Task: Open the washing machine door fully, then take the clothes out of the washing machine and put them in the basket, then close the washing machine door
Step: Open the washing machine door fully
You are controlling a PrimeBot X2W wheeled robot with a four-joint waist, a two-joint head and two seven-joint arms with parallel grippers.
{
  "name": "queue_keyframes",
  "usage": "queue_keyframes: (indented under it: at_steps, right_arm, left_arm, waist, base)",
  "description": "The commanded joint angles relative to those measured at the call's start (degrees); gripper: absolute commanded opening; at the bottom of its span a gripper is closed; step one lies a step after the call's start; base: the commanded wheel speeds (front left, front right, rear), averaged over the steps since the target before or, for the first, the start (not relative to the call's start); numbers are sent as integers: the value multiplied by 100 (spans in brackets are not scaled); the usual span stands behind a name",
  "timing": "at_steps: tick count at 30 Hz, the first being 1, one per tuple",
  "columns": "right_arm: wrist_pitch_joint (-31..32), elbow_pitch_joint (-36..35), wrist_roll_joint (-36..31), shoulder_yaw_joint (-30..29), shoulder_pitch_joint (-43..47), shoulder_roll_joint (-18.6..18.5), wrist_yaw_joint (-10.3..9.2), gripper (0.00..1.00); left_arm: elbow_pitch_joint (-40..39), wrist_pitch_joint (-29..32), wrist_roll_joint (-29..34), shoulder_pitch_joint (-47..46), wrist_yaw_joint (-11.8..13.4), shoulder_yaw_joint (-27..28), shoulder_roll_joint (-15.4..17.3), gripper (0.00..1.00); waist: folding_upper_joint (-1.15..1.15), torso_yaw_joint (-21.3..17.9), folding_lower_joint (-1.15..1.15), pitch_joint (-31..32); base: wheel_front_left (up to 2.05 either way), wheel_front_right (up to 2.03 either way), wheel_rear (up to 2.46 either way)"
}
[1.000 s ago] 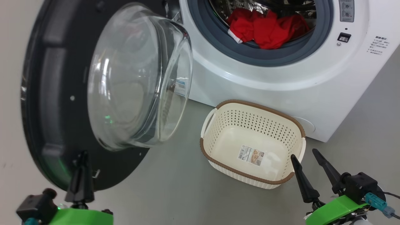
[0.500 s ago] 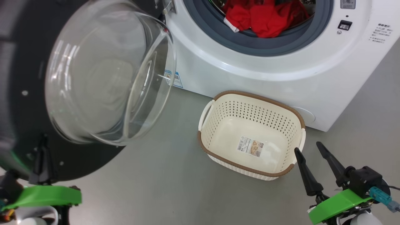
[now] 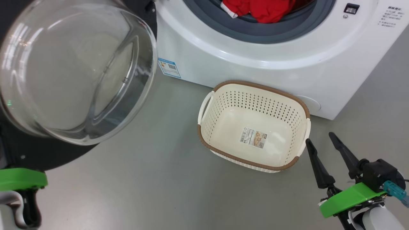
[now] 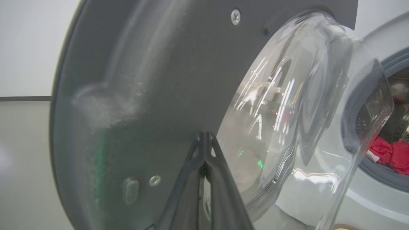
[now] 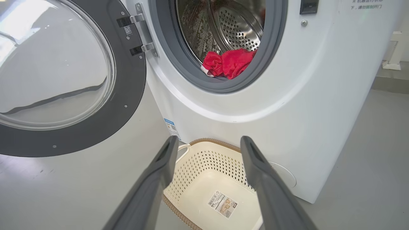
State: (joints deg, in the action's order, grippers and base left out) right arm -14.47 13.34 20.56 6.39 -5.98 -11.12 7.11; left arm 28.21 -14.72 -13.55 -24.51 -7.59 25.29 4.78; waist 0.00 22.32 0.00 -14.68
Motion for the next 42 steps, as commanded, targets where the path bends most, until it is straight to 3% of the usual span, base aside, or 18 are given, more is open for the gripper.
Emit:
queue_keyframes:
  at_steps: [1, 14, 23, 36, 38, 40, 41, 42]
  right_arm:
    - [-52, -152, -56, 97, -131, -75, 37, 100]
    - [-52, -168, -68, 57, -110, -64, 37, 100]
    - [-52, -165, -44, 69, 15, -18, 37, 100]
    - [-52, -175, 2, 1, 181, 50, 37, 100]
    - [-52, -186, 5, -26, 220, 76, 37, 100]
    - [-52, -193, 13, -47, 267, 91, 37, 100]
    - [-52, -196, 17, -69, 292, 101, 37, 100]
    - [-52, -200, 23, -94, 316, 112, 37, 100]
  left_arm:
    - [-5, -28, 84, -233, 13, 276, 391, 0]
    - [429, -28, -56, -469, 11, 435, 637, 0]
    - [472, -28, 12, -249, 10, 199, 716, 0]
    - [-146, -28, -146, 553, 10, -435, 476, 0]
    - [-283, -28, -143, 731, 10, -579, 412, 21]
    - [-447, -28, -153, 905, 10, -690, 345, 34]
    - [-531, -28, -164, 986, 10, -777, 313, 47]
    - [-605, -28, -180, 1060, 10, -878, 300, 67]
  waist:
    - [0, -40, 0, -104]
    - [0, -108, 0, -88]
    - [0, -126, 0, 123]
    - [0, -208, 0, 454]
    - [0, -241, 0, 520]
    - [0, -283, 0, 582]
    - [0, -300, 0, 617]
    - [0, -317, 0, 637]
  base:
    - [0, 0, 0]
    - [0, 0, 0]
    - [0, 0, 0]
    - [0, 0, 0]
    - [0, 0, 0]
    - [0, 0, 0]
    - [0, 0, 0]
    - [0, 0, 0]
